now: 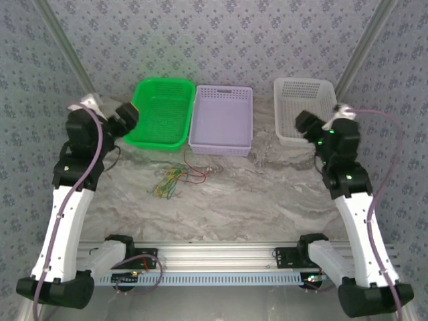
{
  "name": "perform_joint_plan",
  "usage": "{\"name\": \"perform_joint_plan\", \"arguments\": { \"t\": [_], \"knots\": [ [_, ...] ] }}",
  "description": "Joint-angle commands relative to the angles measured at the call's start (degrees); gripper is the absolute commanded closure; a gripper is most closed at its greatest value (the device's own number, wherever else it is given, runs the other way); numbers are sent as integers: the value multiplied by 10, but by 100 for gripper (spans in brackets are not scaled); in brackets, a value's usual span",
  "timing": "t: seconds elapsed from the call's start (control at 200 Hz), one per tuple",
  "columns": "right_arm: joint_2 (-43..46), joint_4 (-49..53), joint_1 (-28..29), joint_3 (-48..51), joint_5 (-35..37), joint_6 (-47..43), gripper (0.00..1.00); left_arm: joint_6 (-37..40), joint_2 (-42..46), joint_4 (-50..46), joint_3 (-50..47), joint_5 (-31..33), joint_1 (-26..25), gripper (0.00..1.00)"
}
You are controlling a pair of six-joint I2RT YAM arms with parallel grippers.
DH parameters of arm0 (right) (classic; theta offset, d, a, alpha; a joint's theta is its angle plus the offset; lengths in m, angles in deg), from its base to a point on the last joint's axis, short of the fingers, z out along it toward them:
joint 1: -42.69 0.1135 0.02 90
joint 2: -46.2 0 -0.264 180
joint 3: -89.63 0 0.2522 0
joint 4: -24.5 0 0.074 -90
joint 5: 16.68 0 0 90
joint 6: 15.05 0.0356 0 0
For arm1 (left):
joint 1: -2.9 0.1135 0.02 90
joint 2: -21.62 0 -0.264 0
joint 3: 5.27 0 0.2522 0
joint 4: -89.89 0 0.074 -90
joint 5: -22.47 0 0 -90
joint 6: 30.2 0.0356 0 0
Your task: Untangle the cables
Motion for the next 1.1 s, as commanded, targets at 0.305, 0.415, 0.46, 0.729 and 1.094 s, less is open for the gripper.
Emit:
{"name": "perform_joint_plan", "arguments": {
  "t": [0.305,0.415,0.46,0.729,1.094],
  "knots": [
    [-197,35,336,39,2,69,27,-104,-124,-38,-204,38,-149,21],
    [-250,6,341,33,-22,79,27,-80,-161,-8,-208,31,-150,22],
    [-271,1,341,27,-29,84,27,-66,-177,4,-210,32,-153,22],
    [-353,-7,353,-3,5,98,28,-1,-300,45,-212,72,-170,33],
    [-368,8,341,-8,49,98,30,45,-329,23,-182,181,-275,97]
  ]
}}
